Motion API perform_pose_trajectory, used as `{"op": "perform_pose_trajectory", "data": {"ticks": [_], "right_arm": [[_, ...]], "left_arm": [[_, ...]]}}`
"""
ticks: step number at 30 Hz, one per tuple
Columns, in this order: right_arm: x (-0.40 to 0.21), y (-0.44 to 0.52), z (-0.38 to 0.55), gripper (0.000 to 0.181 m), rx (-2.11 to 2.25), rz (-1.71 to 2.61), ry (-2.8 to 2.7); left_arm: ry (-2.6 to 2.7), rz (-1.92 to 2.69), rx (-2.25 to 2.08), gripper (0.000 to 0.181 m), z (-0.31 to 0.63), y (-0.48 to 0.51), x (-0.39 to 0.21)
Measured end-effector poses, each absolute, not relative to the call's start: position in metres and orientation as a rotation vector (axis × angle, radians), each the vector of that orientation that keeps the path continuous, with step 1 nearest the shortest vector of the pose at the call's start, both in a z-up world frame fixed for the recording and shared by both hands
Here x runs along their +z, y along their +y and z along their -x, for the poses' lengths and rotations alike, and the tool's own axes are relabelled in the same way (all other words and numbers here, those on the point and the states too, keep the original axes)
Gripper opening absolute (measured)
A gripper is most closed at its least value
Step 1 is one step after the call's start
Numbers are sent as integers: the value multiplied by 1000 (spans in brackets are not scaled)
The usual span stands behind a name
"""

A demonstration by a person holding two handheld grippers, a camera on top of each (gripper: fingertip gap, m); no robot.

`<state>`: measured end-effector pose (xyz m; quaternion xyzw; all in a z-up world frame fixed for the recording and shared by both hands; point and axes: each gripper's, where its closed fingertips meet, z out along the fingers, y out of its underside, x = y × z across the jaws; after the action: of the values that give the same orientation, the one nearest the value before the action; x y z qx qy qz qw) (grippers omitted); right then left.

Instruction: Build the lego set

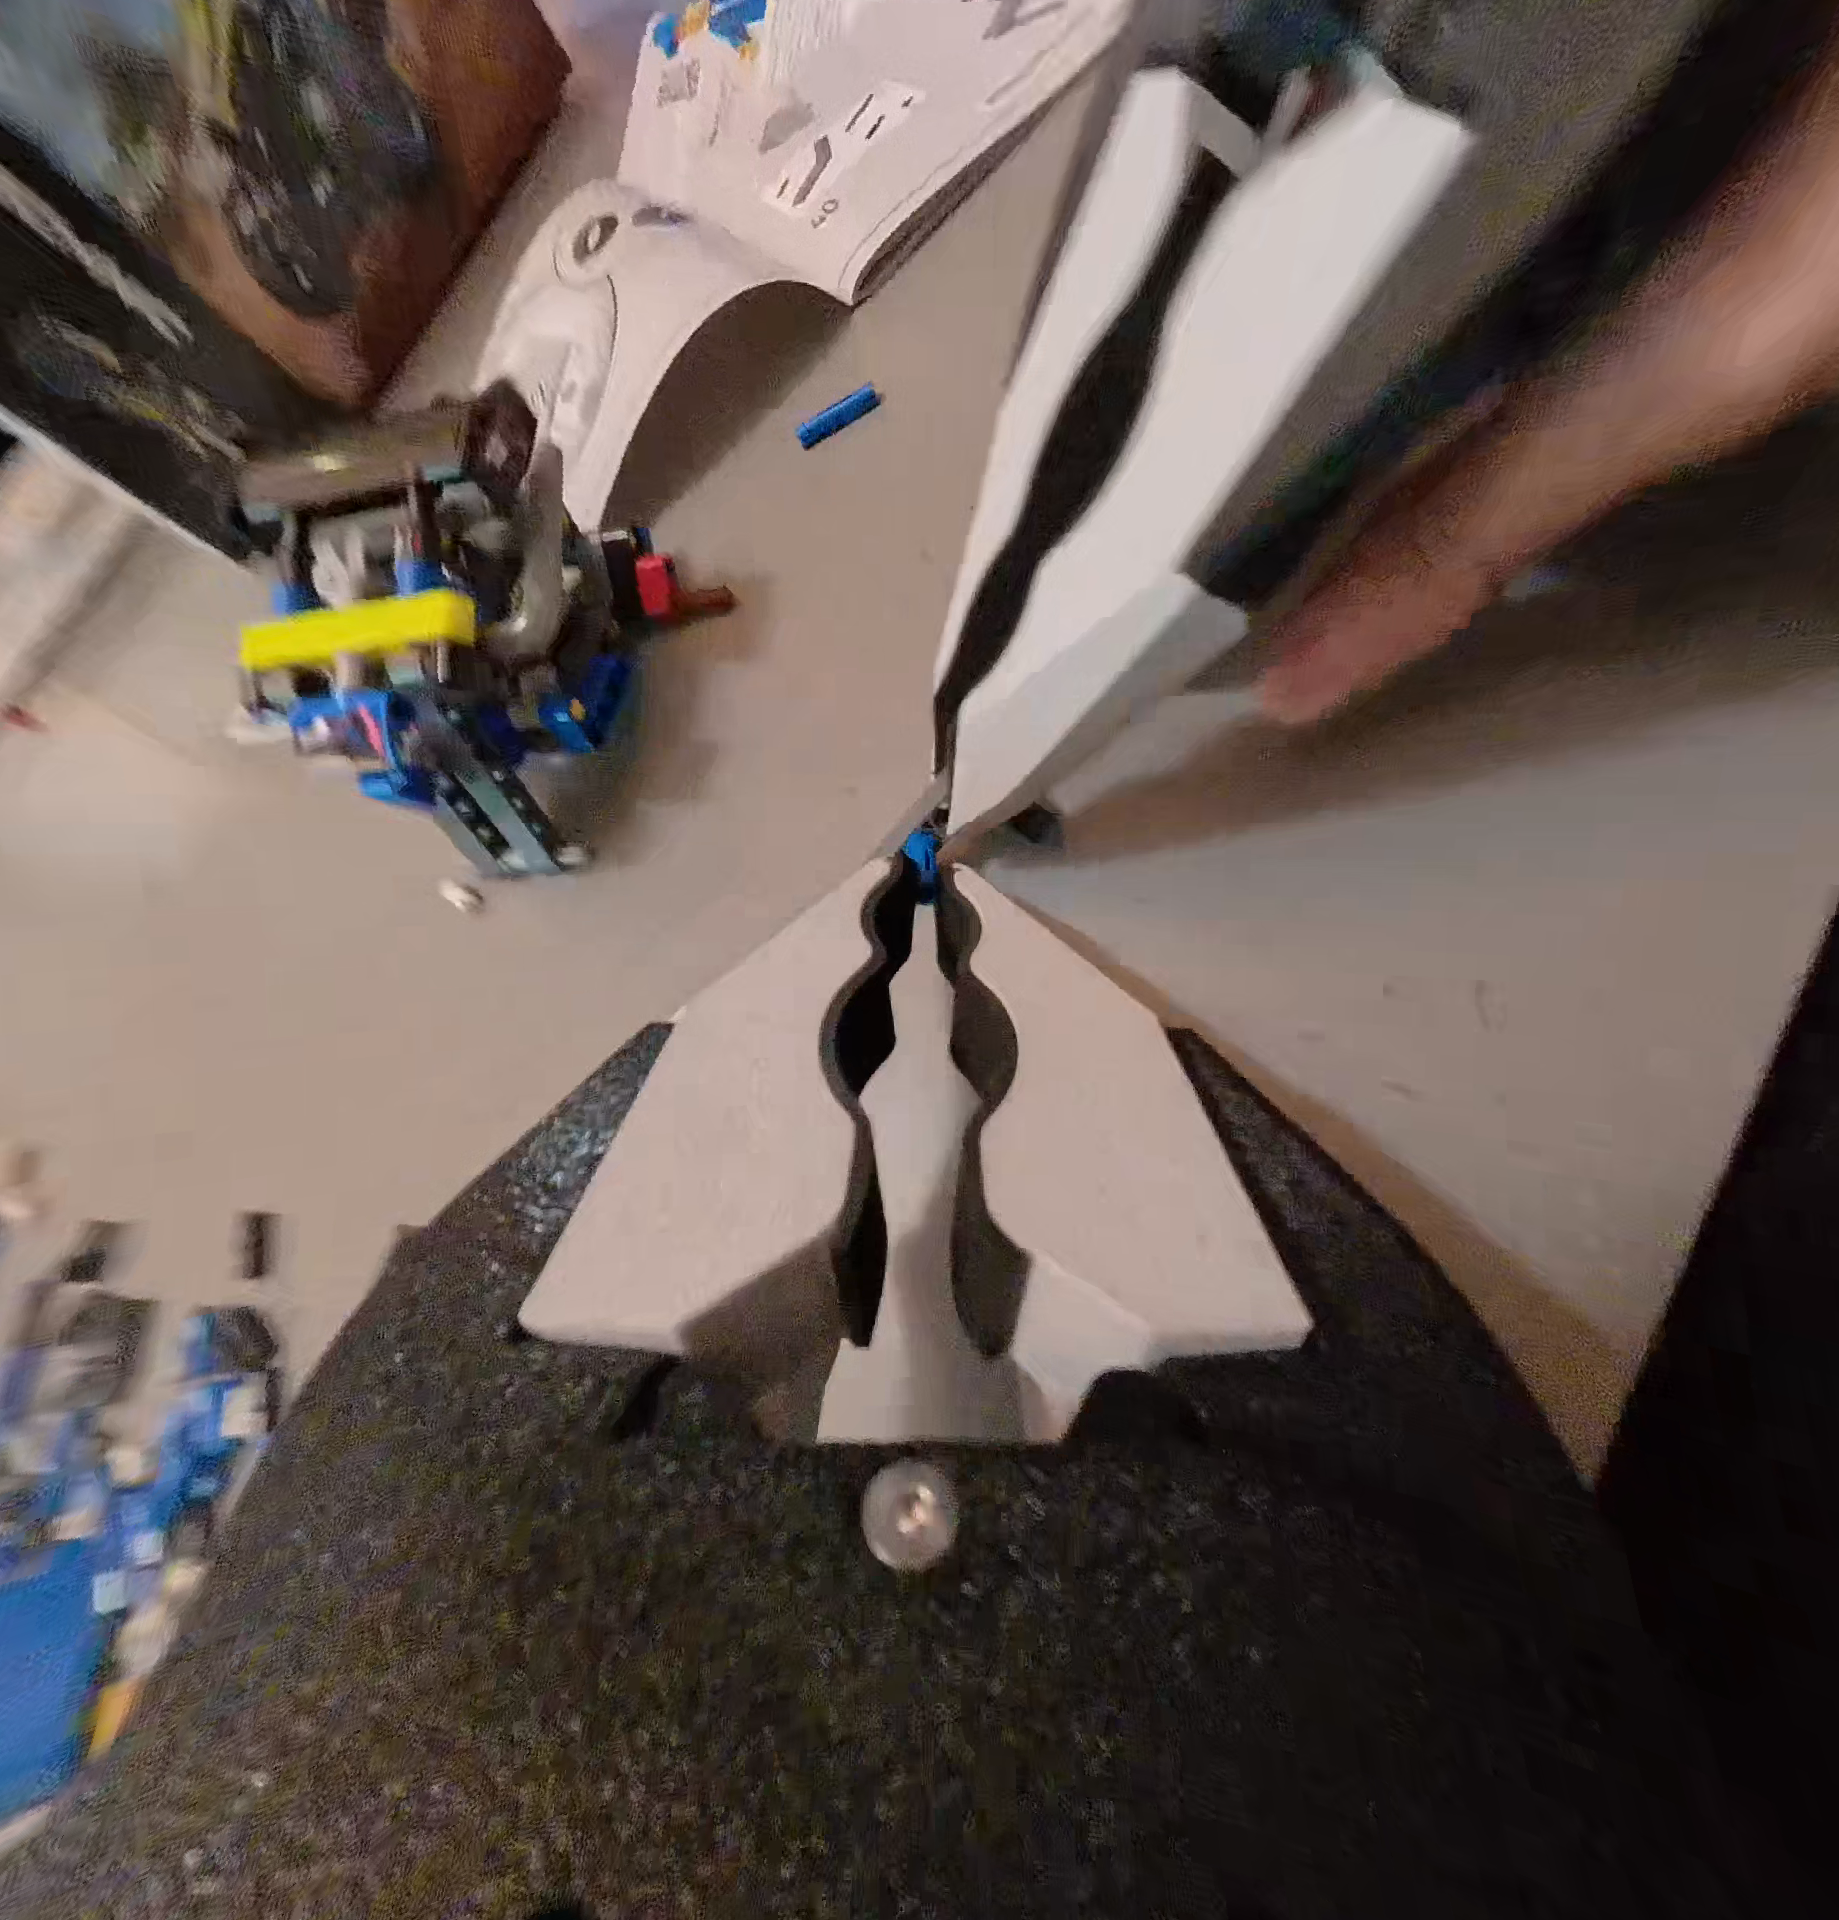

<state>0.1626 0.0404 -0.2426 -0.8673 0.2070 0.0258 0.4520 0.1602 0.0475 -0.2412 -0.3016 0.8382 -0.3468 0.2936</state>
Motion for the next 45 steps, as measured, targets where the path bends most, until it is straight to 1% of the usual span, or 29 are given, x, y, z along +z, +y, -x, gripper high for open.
{"op": "perform_pose_trajectory", "data": {"ticks": [2,4,5,8,12,15,18,22,25,26,27,29,31,34,36,40,45], "right_arm": [[-243,20,-196,8,-211,2158,582],[-243,18,-191,8,-65,2131,602],[-242,19,-187,8,-66,2138,579],[-242,30,-172,7,-51,2160,496],[-240,38,-168,7,-71,2163,440],[-240,48,-174,7,-212,2207,372],[-234,67,-172,7,-273,2220,278],[-209,110,-176,7,-341,2185,127],[-195,155,-194,6,-414,2190,19],[-192,171,-201,6,-425,2186,-5],[-194,186,-207,6,-421,2201,-20],[-200,214,-220,8,-407,2222,-33],[-209,235,-227,12,-362,2246,-40],[-220,252,-230,13,-277,2269,-25],[-221,256,-229,15,-236,2266,-6],[-213,255,-221,18,-157,2226,19],[-195,238,-180,19,-36,2167,-24]], "left_arm": [[2213,879,-1053,1,-159,51,-230],[2202,777,-866,1,-154,65,-234],[2216,742,-824,1,-150,68,-240],[2208,777,-810,2,-152,84,-243],[2210,981,-854,1,-171,122,-241],[2245,1037,-855,2,-179,143,-251],[2209,1010,-826,34,-186,157,-248],[2104,977,-834,45,-185,183,-222],[1995,1010,-923,40,-181,217,-189],[1972,1053,-918,35,-180,236,-183],[1960,1116,-893,31,-180,257,-182],[1973,1268,-839,27,-179,296,-189],[2039,1361,-873,23,-175,312,-197],[2040,1349,-949,15,-182,320,-195],[2078,1325,-918,10,-187,323,-196],[2240,1287,-774,12,-199,330,-207],[2435,1134,-647,12,-228,319,-222]]}}
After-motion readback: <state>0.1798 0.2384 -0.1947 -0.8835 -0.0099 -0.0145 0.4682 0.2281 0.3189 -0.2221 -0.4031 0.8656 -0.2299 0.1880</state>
